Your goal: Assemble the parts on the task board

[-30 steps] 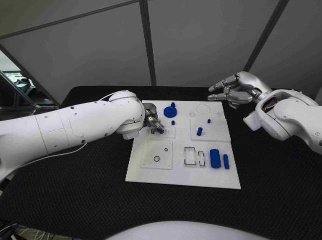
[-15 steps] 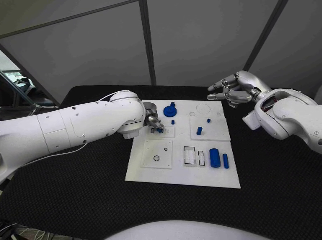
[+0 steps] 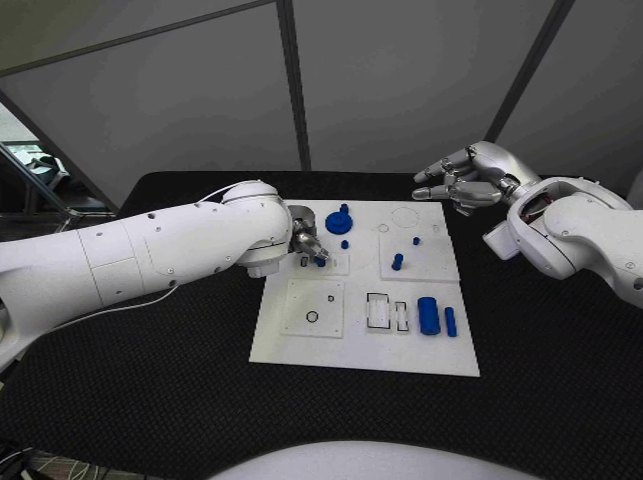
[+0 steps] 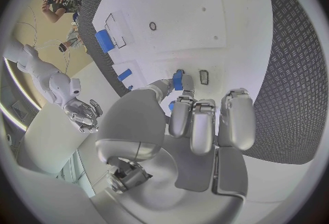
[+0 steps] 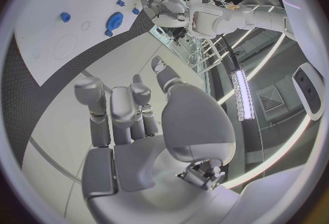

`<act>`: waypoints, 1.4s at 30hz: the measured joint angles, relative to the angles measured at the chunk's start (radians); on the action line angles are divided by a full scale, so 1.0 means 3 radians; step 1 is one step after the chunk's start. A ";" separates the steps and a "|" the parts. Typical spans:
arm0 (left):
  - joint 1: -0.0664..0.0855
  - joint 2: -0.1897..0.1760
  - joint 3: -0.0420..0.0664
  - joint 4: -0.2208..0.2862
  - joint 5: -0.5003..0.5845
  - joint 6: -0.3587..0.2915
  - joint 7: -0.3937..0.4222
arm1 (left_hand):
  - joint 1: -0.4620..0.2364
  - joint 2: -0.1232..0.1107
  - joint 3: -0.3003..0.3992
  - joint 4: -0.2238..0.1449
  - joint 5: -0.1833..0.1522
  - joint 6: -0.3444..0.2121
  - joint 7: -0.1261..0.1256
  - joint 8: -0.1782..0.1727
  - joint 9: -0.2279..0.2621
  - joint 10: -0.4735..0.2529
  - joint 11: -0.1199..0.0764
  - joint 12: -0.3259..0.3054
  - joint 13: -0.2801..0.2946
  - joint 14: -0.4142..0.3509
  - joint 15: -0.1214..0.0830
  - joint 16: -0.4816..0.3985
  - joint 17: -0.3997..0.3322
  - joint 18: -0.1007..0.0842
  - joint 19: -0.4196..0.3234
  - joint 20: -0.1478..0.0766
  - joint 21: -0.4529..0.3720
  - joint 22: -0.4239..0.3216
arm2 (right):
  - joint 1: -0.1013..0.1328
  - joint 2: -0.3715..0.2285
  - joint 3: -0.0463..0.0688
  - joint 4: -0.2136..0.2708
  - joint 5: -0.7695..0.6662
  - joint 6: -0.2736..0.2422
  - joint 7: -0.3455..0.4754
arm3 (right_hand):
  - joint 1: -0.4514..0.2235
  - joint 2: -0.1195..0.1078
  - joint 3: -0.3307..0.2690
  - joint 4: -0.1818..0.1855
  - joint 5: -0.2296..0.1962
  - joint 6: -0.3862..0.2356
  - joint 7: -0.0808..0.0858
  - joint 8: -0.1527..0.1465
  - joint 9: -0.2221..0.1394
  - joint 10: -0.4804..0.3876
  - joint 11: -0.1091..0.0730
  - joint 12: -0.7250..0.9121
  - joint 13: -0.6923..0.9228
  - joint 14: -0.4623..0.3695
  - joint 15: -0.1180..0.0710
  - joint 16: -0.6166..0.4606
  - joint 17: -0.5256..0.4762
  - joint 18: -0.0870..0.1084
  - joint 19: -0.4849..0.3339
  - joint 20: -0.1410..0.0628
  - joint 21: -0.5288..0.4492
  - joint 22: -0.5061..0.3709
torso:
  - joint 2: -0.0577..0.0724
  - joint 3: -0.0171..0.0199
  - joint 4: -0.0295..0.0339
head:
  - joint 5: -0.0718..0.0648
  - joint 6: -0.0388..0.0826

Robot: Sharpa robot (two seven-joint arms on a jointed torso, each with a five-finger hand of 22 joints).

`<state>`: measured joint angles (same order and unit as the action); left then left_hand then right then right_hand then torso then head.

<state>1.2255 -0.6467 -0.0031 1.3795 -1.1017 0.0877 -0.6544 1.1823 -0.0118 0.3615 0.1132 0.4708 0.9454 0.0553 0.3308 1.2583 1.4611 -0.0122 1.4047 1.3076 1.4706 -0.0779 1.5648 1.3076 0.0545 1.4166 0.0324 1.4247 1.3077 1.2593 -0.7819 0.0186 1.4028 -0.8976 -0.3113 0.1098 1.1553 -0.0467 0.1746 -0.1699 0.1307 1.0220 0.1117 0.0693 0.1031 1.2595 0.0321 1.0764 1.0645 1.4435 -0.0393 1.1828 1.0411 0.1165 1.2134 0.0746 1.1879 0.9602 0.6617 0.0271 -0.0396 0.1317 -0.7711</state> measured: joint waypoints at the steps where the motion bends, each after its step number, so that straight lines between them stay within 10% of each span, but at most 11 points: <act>1: 0.0000 0.0002 0.0000 -0.0002 0.0000 0.0003 0.0000 | 0.0000 0.0000 0.0000 0.0000 0.0002 0.0000 0.0000 0.0000 0.0000 0.0000 0.0000 0.0000 0.0000 0.0000 0.0000 0.0000 0.0000 0.0000 0.0000 0.0000 0.0000 0.0000 | 0.0000 0.0000 0.0000 0.0000 0.0000 0.0000 0.0000 | 0.0000 0.0000 0.0000 0.0000 0.0000 0.0000 0.0000 0.0000 0.0000 0.0000 0.0000 0.0000 0.0000 0.0000 0.0000 0.0000 0.0000 0.0000 0.0000 0.0000 0.0000 0.0000 | 0.0000 0.0000 0.0000 | -0.0001 0.0000; 36: -0.0001 0.0078 0.0006 -0.0110 -0.0016 0.0123 -0.0025 | -0.0053 0.0011 0.0040 0.0010 0.0013 -0.0007 -0.0005 0.0000 0.0032 0.0000 0.0000 0.0000 -0.0001 0.0005 0.0006 0.0000 0.0000 0.0000 0.0000 0.0000 0.0000 0.0000 | 0.0000 0.0011 0.0000 -0.0009 0.0000 0.0011 0.0001 | 0.0000 0.0000 0.0000 0.0000 0.0000 0.0000 0.0000 0.0000 0.0000 0.0000 0.0000 0.0000 0.0000 0.0000 0.0000 0.0000 0.0000 0.0000 0.0000 0.0000 0.0000 0.0000 | -0.0001 0.0001 0.0002 | -0.0006 -0.0025; 42: 0.0001 0.0094 0.0008 -0.0130 -0.0016 0.0135 -0.0030 | -0.0203 -0.0023 0.0227 -0.0133 -0.0255 0.0019 -0.0030 0.0000 0.0063 0.0013 -0.0011 0.0000 -0.0001 0.0002 0.0003 0.0000 0.0000 0.0000 0.0000 0.0000 0.0000 0.0000 | 0.0000 0.0013 0.0000 -0.0010 0.0000 0.0012 0.0002 | 0.0000 0.0000 0.0000 0.0000 0.0000 0.0000 0.0000 0.0000 0.0000 0.0000 0.0000 0.0000 0.0000 0.0000 0.0000 0.0000 0.0000 0.0000 0.0000 0.0000 0.0000 0.0000 | -0.0001 0.0001 0.0002 | -0.0011 -0.0027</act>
<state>1.2257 -0.6184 -0.0008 1.3405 -1.1066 0.1283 -0.6635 1.1214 -0.0186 0.4295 0.0732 0.3943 0.9510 0.0463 0.3309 1.2772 1.4649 -0.0156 1.4047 1.3073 1.4712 -0.0770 1.5648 1.3076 0.0544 1.4165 0.0324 1.4246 1.3075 1.2592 -0.7782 0.0186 1.3999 -0.8977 -0.3078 0.1103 1.1553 -0.0468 0.1746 -0.1699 0.1307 1.0220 0.1117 0.0693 0.1031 1.2595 0.0321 1.0764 1.0645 1.4435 -0.0393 1.1828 1.0412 0.1165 1.2133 0.0746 1.1879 0.9603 0.6613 0.0273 -0.0390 0.1285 -0.7792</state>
